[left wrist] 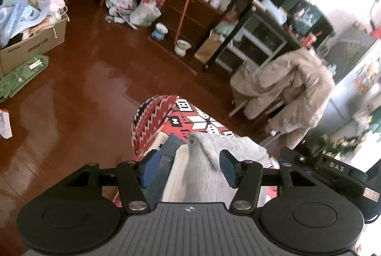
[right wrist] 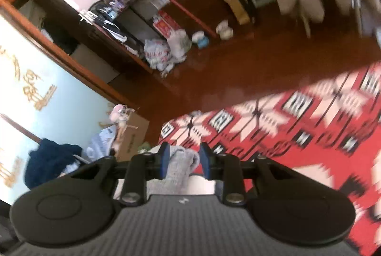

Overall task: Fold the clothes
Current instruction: 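Carry the grey shirt with the left gripper over the stack of folded clothes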

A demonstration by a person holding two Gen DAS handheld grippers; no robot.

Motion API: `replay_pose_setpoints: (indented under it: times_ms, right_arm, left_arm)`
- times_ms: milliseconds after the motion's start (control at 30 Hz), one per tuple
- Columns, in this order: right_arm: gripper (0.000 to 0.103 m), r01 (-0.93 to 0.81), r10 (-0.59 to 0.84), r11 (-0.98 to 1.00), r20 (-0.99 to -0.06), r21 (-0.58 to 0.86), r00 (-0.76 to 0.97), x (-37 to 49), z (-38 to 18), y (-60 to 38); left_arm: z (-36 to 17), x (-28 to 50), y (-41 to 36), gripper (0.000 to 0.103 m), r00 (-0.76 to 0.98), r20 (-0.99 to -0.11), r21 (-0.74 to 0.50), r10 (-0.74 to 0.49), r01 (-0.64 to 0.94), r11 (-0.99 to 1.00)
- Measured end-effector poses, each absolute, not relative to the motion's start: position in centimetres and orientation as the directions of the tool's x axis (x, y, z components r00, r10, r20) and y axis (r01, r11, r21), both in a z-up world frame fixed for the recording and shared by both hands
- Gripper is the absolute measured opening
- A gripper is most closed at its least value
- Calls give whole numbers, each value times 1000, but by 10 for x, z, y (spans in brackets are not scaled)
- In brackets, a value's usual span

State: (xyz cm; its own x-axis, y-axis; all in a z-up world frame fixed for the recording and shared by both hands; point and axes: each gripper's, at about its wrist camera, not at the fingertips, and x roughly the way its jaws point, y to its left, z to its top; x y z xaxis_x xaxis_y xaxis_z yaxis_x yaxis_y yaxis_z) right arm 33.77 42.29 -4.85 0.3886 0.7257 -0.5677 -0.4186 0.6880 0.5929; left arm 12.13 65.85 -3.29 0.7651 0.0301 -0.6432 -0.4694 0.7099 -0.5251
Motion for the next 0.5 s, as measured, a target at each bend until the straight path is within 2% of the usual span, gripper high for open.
replay_pose_setpoints:
  times_ms: [133,367,500]
  right_arm:
    - [15,-590,783,600,-549,541,292,310,-17,435]
    - [15,-703,744,562,-638,437,198,275,-1,488]
    - [15,-724,728,548,-664,418,168,256,-2,501]
  left_arm:
    - [-37,85,644,60,781,-624,-564,31,-477,674]
    - [-80,34,629,58,784,-621,-646,-20,-497,580]
    - [-95,17,628,56,816,-575,-719,-66,-464,517]
